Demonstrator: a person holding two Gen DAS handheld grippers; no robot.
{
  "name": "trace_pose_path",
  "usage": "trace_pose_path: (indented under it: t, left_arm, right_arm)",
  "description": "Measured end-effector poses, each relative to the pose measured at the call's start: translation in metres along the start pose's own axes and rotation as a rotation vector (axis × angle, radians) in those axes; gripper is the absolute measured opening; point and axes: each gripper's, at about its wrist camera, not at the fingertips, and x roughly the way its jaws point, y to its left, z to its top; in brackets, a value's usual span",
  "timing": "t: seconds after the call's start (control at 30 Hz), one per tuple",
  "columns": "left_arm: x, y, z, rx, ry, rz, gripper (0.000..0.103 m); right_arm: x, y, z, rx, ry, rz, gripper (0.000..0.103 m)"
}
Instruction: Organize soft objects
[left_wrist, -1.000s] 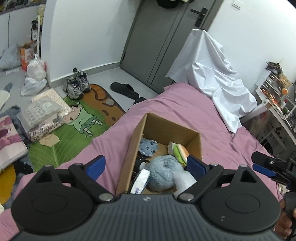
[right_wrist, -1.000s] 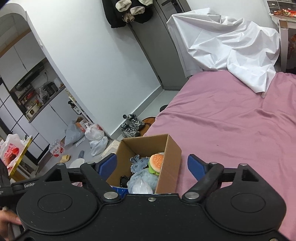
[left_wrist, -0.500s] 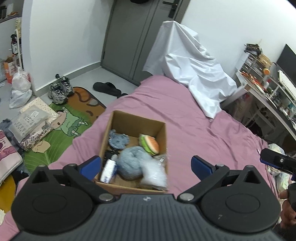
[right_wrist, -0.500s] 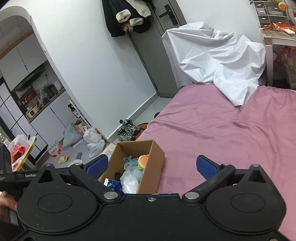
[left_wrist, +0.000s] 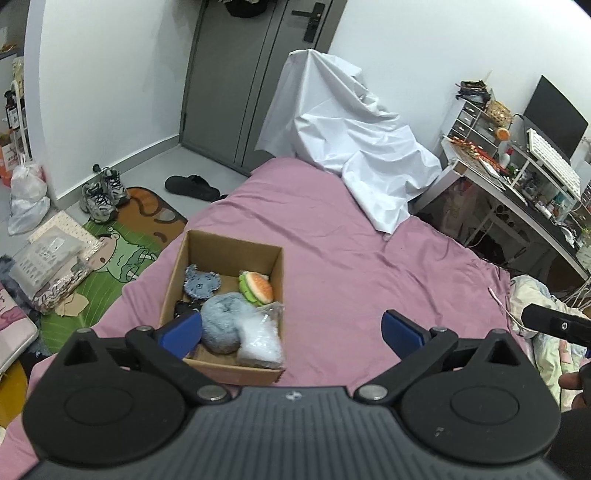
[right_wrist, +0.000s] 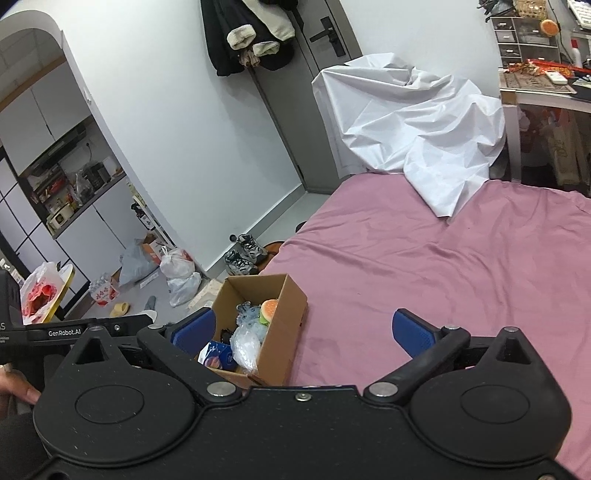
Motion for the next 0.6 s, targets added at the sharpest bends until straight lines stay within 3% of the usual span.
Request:
trace_pose_path:
  t: [0.6]
  left_arm:
    - [-0.038,-0.042,-0.01,0.072,-0.025,-0.008,0.103]
  right_arm:
    - [-0.038,0.009,-0.004,0.016,0.046,-0.004,0.103]
